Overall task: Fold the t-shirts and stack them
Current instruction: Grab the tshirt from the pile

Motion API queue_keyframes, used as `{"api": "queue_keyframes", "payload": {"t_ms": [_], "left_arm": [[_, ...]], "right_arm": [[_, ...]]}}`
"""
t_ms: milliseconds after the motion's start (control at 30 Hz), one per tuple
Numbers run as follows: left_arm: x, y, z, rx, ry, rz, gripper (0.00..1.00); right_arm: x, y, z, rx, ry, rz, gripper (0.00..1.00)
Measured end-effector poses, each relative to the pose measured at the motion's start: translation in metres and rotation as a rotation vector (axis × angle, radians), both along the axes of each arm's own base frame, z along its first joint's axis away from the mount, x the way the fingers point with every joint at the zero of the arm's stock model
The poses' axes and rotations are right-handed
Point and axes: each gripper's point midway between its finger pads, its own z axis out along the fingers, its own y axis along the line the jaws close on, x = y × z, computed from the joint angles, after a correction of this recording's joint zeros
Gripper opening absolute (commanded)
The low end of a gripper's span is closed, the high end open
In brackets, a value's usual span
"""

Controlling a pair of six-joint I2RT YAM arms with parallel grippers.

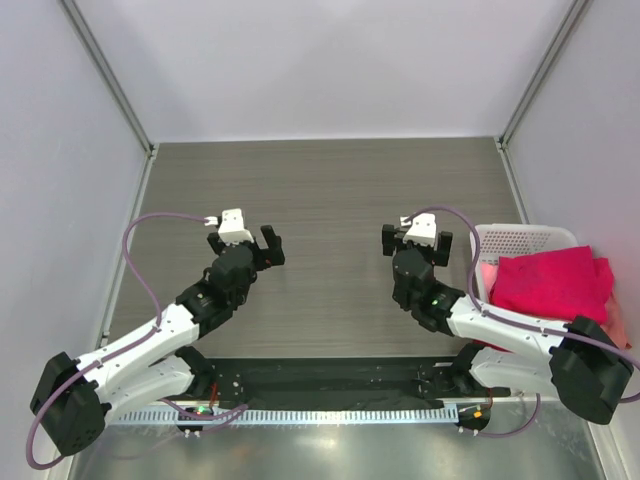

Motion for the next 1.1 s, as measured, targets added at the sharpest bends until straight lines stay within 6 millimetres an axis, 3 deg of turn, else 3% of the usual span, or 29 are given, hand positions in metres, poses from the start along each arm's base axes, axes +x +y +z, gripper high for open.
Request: {"api": "queue_keyframes", "payload": {"t_ms": [233,400,600,667,767,867,967,1100], "left_arm": [[0.000,0.000,0.000,0.000,0.000,0.000,1.00],[0.000,0.000,0.000,-0.001,0.000,0.000,0.99],[0.002,-0.002,0.003,-0.006,-0.003,0.000,1.00],[0.002,-0.002,0.005,-0.007,-0.004,0.000,1.00],[0.003,-0.003,0.004,-0.004,-0.001,0.000,1.00],[0.004,-0.004,0.004,0.000,0.004,0.000,1.00],[0.004,-0.004,0.004,0.000,0.004,0.000,0.99],[0.004,-0.004,0.004,0.000,0.004,0.000,1.00]], "right_arm": [[-0.001,-0.004,-0.001,-0.005,-0.001,-0.024,1.00],[-0.007,-0.023,-0.001,0.018,-0.001,-0.190,1.00],[-0.006,-0.035,0.044,0.156,-0.024,-0.321,0.98],[-0.009,-0.052,0.050,0.216,-0.017,-0.369,0.98],[-0.016,-0.094,0.047,0.276,0.013,-0.492,0.96],[-0.039,-0.134,0.038,0.292,0.052,-0.637,0.90],[-0.058,-0.149,0.033,0.291,0.081,-0.714,0.85],[-0.070,-0.157,0.027,0.346,0.058,-0.806,0.96]]}}
